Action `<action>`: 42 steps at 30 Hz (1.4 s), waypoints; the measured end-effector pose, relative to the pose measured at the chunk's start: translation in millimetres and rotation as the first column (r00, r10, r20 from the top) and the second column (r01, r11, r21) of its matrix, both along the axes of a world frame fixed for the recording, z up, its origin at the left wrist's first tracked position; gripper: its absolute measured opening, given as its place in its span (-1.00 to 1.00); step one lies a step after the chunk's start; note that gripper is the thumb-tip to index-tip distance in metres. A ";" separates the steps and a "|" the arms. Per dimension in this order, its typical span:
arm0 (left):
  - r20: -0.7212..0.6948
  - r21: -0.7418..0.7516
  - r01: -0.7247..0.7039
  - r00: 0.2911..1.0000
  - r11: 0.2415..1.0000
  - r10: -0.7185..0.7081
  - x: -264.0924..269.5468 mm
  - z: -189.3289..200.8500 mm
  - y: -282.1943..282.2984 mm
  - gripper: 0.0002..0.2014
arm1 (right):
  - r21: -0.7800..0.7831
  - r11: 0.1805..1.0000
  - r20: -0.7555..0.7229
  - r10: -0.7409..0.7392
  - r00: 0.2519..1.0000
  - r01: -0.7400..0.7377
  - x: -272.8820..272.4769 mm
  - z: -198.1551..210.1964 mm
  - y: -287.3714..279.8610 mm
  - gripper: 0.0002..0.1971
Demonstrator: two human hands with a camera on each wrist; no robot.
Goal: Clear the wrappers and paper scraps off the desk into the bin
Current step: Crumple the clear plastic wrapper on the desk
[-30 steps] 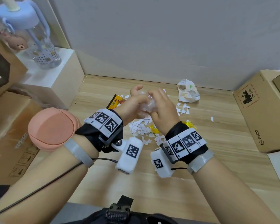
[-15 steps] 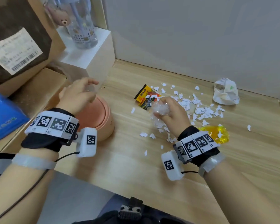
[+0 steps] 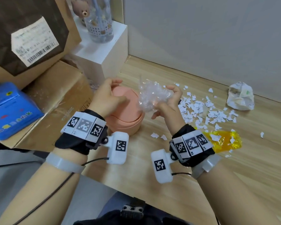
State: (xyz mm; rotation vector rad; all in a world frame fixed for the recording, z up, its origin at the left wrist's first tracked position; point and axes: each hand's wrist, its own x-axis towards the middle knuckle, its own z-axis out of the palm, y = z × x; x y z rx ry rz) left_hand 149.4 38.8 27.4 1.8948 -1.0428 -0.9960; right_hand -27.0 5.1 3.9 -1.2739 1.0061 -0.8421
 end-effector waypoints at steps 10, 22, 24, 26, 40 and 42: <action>-0.327 -0.045 -0.074 0.944 0.996 0.055 1.5 -11.7 -0.8 -0.69 | -0.415 0.907 -0.428 -0.129 0.895 -0.068 9.2 -15.3 8.2 -0.57; -0.352 -0.119 -0.108 0.934 0.987 0.059 -3.9 -13.2 -1.1 -0.47 | -0.538 0.709 -0.715 -0.098 0.692 -0.456 -0.4 5.3 21.0 -0.58; -0.348 -0.115 -0.106 0.936 0.988 0.060 -3.1 -15.1 -2.2 -0.50 | -0.494 0.719 -0.728 -0.034 0.685 -0.489 -9.7 7.6 24.7 -0.52; -0.350 -0.118 -0.102 0.935 0.988 0.055 -3.8 -15.4 -3.4 -0.55 | -0.469 0.675 -0.784 -0.022 0.620 -0.570 -13.0 6.5 23.1 -0.53; -0.301 -0.099 -0.091 0.952 0.991 0.057 -3.7 -18.7 -4.8 -0.66 | -0.121 0.417 -0.989 0.030 0.147 -0.901 31.6 42.3 -14.3 -0.38; -0.293 -0.091 -0.097 0.954 0.991 0.067 -5.1 -16.3 -4.1 -0.67 | -0.092 0.379 -0.993 0.033 0.112 -0.921 28.2 37.2 -14.8 -0.32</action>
